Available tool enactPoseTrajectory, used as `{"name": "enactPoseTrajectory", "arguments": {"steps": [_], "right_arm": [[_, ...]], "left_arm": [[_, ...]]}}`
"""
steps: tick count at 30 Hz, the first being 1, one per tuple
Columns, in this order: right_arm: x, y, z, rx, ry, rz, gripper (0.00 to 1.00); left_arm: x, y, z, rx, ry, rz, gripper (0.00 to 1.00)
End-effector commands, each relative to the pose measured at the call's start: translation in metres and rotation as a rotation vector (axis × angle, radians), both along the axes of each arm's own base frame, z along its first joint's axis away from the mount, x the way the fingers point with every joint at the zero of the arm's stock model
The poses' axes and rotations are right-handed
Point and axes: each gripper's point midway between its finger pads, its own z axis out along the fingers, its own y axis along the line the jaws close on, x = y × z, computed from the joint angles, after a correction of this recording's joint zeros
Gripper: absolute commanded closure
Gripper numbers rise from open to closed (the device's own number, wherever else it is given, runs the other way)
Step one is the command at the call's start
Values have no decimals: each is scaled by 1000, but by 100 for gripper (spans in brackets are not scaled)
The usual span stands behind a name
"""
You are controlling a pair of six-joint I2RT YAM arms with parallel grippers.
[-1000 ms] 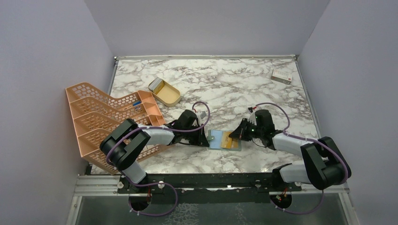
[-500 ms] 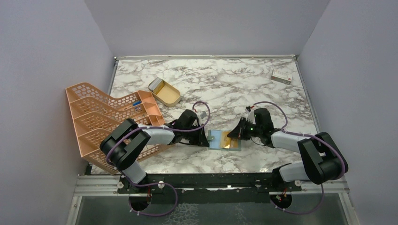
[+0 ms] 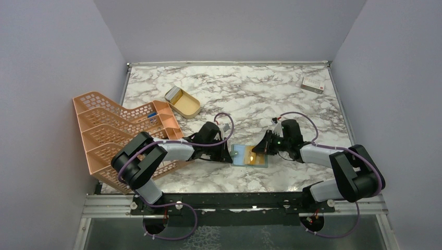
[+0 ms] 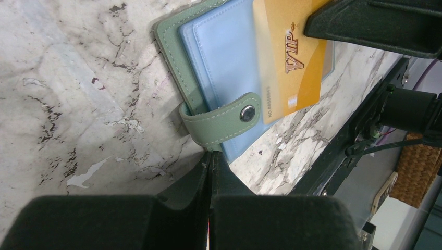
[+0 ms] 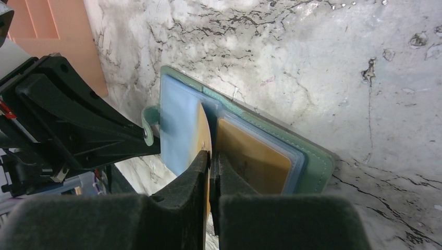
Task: Put the credit cards into the card holder
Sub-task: Insert the credit card into the card holder.
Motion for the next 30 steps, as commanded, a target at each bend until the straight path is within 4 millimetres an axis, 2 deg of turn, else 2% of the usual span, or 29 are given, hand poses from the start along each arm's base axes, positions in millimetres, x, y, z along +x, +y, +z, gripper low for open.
{"name": "enactPoseTrajectory", "arguments": {"steps": [1, 4, 7, 12, 15, 22, 30], "right_arm": [[-3, -5, -9, -46, 14, 11, 95], [1, -6, -8, -55, 14, -3, 94], [1, -8, -9, -67, 32, -27, 90], [7, -25, -8, -172, 52, -92, 71], [8, -31, -3, -209, 51, -106, 64], [1, -33, 7, -208, 37, -106, 59], [-1, -23, 2, -162, 39, -78, 57]], "left_arm": [[3, 6, -10, 62, -31, 23, 100], [4, 5, -9, 58, -34, 21, 100], [3, 5, -9, 58, -32, 17, 100], [1, 8, -12, 69, -30, 27, 100], [0, 8, -13, 70, -27, 27, 100], [1, 7, -12, 65, -32, 26, 100], [0, 5, -13, 61, -29, 23, 100]]}}
